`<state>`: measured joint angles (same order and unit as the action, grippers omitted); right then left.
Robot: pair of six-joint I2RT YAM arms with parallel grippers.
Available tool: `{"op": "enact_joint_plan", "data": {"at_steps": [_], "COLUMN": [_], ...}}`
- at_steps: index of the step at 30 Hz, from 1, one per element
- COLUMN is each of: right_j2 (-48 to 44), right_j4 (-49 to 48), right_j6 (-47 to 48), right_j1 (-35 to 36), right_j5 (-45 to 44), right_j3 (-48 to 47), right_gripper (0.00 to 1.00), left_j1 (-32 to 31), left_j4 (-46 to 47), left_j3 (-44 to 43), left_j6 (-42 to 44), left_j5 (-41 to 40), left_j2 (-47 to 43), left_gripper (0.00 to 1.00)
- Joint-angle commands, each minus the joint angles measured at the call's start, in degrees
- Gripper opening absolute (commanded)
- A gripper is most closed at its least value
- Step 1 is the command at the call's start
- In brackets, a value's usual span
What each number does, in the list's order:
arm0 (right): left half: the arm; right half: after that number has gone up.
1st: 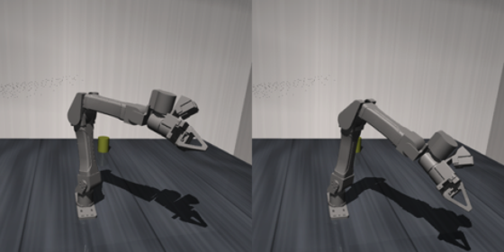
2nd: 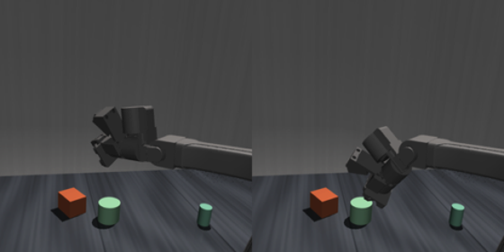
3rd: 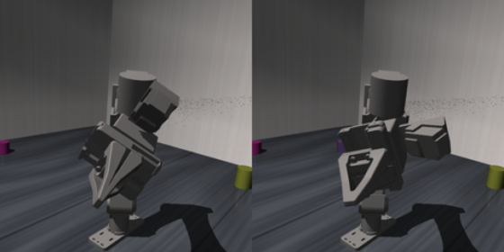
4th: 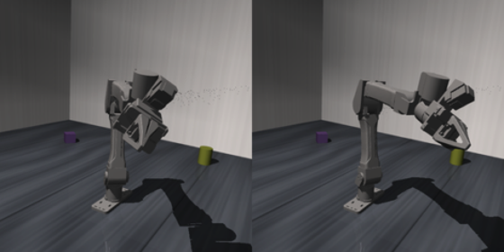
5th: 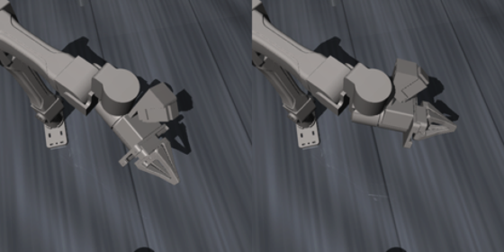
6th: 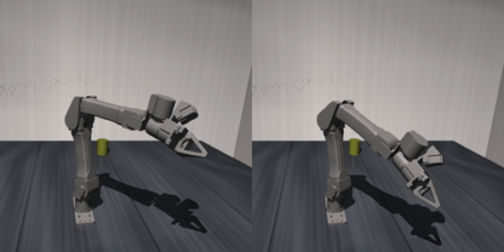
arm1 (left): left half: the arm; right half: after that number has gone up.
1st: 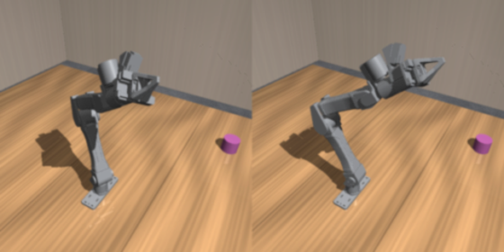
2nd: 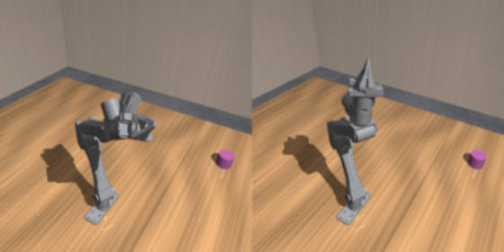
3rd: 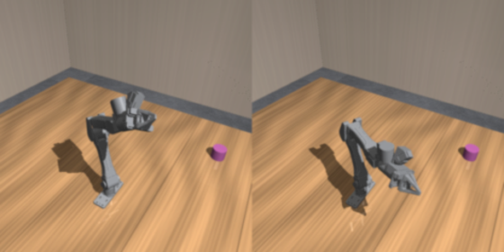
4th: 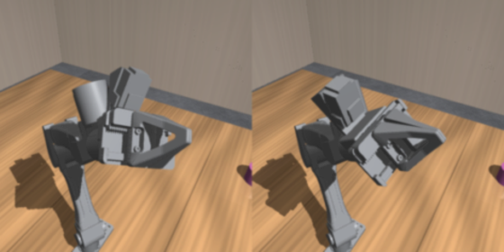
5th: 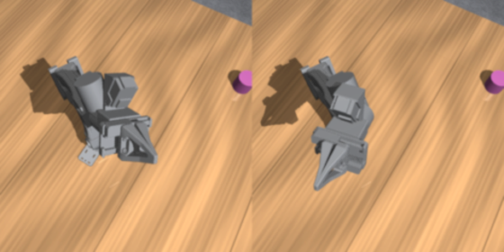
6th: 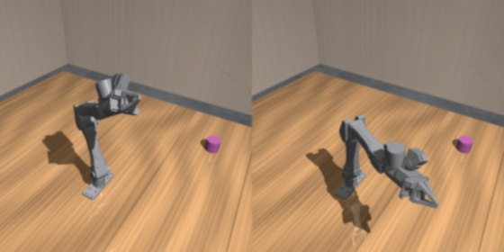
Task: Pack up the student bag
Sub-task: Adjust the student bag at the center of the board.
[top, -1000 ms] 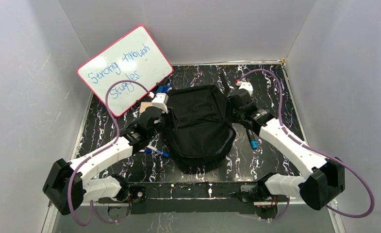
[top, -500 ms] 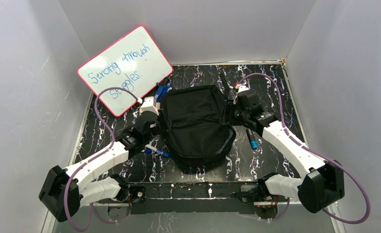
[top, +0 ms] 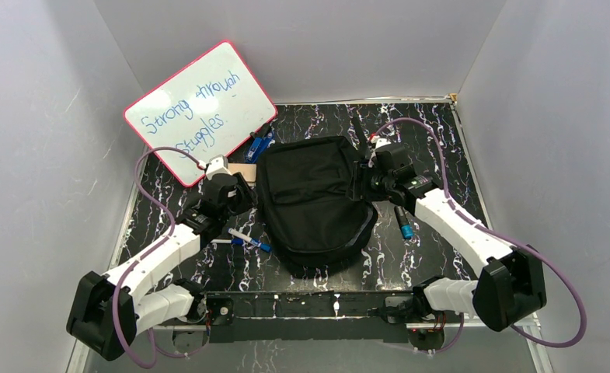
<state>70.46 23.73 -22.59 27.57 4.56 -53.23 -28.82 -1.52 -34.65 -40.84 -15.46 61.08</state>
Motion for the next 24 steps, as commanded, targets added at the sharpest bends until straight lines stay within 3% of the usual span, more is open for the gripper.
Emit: {"op": "enact_joint_plan", "data": {"at_steps": [1, 4, 7, 12, 15, 24], "right_j2": [2.0, 2.7, 2.4, 1.4, 1.7, 4.7], "right_j4": [5.0, 7.2, 5.1, -2.9, -5.7, -12.7], "right_j6": [-2.7, -3.5, -3.4, -3.6, -4.5, -4.6], "right_j1": [-0.1, -0.1, -0.1, 0.2, 2.8, 13.2], "right_j5": [-11.3, -13.7, -8.2, 8.6, 11.7, 14.4], "right_j3": [-2.5, -1.1, 1.8, 7.1, 8.0, 4.5], "right_gripper": [0.64, 0.67, 0.68, 0.51, 0.45, 0.48], "left_j1": [0.4, 0.4, 0.3, 0.4, 0.5, 1.7], "left_j4": [2.8, 3.5, 6.2, 10.6, 13.8, 15.8], "left_j3": [0.1, -0.9, -1.1, -1.8, -3.1, -16.9], "left_j6": [-0.1, 1.2, 1.7, 1.7, 2.3, 9.6], "left_j5": [2.9, 5.9, 9.2, 11.8, 12.6, 14.9], "left_j2": [-0.4, 2.2, 5.6, 12.1, 15.7, 28.6], "left_gripper": [0.42, 0.43, 0.45, 0.45, 0.44, 0.44]}}
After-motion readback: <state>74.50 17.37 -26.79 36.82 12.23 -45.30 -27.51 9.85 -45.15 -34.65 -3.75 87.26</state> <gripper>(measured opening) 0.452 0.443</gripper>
